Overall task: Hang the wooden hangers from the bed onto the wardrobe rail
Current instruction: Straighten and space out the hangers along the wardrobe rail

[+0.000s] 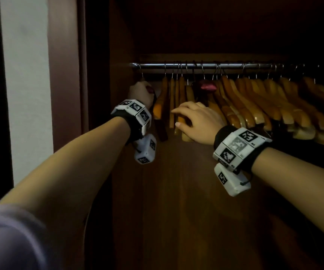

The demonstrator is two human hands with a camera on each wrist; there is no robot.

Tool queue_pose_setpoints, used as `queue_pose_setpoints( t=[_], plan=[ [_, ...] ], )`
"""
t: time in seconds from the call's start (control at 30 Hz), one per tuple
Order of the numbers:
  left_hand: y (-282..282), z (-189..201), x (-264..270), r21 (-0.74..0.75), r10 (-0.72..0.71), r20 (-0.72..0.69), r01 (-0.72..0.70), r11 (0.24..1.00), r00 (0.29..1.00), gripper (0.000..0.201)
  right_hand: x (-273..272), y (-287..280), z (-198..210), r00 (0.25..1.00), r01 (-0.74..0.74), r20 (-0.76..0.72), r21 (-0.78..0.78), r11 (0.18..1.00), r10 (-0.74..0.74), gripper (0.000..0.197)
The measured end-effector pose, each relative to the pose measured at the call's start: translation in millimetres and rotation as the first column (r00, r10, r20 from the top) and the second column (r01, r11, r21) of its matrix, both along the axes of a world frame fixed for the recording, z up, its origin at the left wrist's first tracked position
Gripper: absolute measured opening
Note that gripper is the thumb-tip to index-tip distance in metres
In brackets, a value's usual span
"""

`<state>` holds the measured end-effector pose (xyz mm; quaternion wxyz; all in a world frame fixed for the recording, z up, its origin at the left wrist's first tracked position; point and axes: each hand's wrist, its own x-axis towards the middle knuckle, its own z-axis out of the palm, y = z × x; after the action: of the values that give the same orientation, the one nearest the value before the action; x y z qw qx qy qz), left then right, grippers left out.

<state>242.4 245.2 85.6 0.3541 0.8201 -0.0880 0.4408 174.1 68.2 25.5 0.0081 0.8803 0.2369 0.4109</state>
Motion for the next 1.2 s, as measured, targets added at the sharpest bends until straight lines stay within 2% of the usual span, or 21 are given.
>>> queue_pose_setpoints(
  t=[0.1,0.2,0.3,0.4,0.47,0.53,0.6,0.63,0.67,0.73,0.8,0.87,0.9,0.97,1.03,1.1,1.17,1.2],
  plan=[
    [5.4,-5.6,-16.1,0.000,-0.017,0.018,0.017,1.000,1.000,0.027,0.2,-4.9,-3.2,0.986,-0.160,0.065,0.136,0.978,0.152,0.033],
    [7.8,-11.4,-37.9,-0.026,-0.009,0.048,0.010,1.000,0.999,0.027,-1.6,-7.5,-12.1,0.927,-0.342,0.264,0.304,0.889,0.266,0.024],
    [7.8,-28.3,-58.4,-0.009,-0.041,0.114,0.042,0.999,0.993,0.028,-6.9,-8.9,-31.9,0.867,-0.387,0.440,0.296,0.873,0.235,0.026],
    [9.1,-52.0,-73.0,-0.044,-0.090,0.103,0.095,0.995,0.991,0.031,-12.2,-7.3,-59.5,0.847,-0.436,0.435,0.235,0.869,0.307,0.022],
    [9.8,-68.1,-80.0,-0.126,-0.134,0.084,0.144,0.982,0.987,0.032,-13.5,-6.5,-80.1,0.853,-0.468,0.363,0.219,0.856,0.373,0.022],
    [10.3,-84.2,-86.1,-0.212,-0.180,0.078,0.193,0.958,0.981,0.031,-8.6,-6.9,-101.7,0.890,-0.447,0.221,0.261,0.856,0.398,0.023],
    [9.6,-101.6,-91.9,-0.270,-0.212,0.087,0.228,0.936,0.973,0.026,-3.3,-7.5,-121.5,0.923,-0.354,-0.015,0.365,0.861,0.385,0.026],
    [9.0,-110.7,-94.6,-0.296,-0.227,0.099,0.246,0.923,0.969,0.023,-2.6,-8.4,-131.1,0.924,-0.252,-0.167,0.410,0.877,0.343,0.035],
    [7.8,-119.6,-97.2,-0.321,-0.239,0.113,0.263,0.910,0.964,0.019,0.7,-10.9,-143.2,0.903,-0.116,-0.331,0.427,0.897,0.274,0.050],
    [5.1,-137.8,-99.7,-0.367,-0.262,0.129,0.292,0.883,0.956,0.015,9.1,-16.8,-171.7,0.792,0.118,-0.585,0.423,0.899,0.171,0.080],
    [2.0,-156.5,-98.3,-0.415,-0.311,0.117,0.331,0.848,0.943,0.018,16.6,-23.7,-202.0,0.698,0.228,-0.697,0.434,0.872,0.165,0.082],
    [-2.9,-175.1,-92.5,-0.483,-0.388,0.075,0.373,0.792,0.919,0.019,16.6,-32.8,-225.8,0.634,0.293,-0.745,0.479,0.828,0.207,0.060],
    [-6.2,-184.5,-89.3,-0.522,-0.422,0.056,0.386,0.760,0.905,0.019,13.4,-37.4,-234.3,0.625,0.317,-0.754,0.484,0.816,0.204,0.045],
    [-13.1,-203.6,-83.6,-0.600,-0.435,0.042,0.370,0.709,0.900,0.022,5.5,-46.6,-245.6,0.653,0.357,-0.738,0.497,0.791,0.170,0.029],
    [-20.5,-222.6,-77.8,-0.676,-0.425,0.018,0.324,0.662,0.905,0.042,-2.0,-54.4,-245.4,0.700,0.373,-0.702,0.517,0.771,0.133,0.026],
    [-29.4,-242.8,-71.3,-0.752,-0.483,-0.097,0.254,0.609,0.870,0.073,-6.4,-60.7,-239.4,0.743,0.393,-0.665,0.520,0.758,0.071,0.029],
    [-44.7,-260.1,-68.4,-0.797,-0.594,-0.256,0.182,0.577,0.763,0.087,-11.0,-64.4,-230.3,0.781,0.407,-0.624,0.531,0.744,0.019,0.033],
    [-54.7,-266.1,-69.0,-0.789,-0.641,-0.326,0.173,0.589,0.695,0.087,-13.0,-65.4,-226.3,0.793,0.413,-0.609,0.530,0.741,-0.007,0.035]
  ],
)
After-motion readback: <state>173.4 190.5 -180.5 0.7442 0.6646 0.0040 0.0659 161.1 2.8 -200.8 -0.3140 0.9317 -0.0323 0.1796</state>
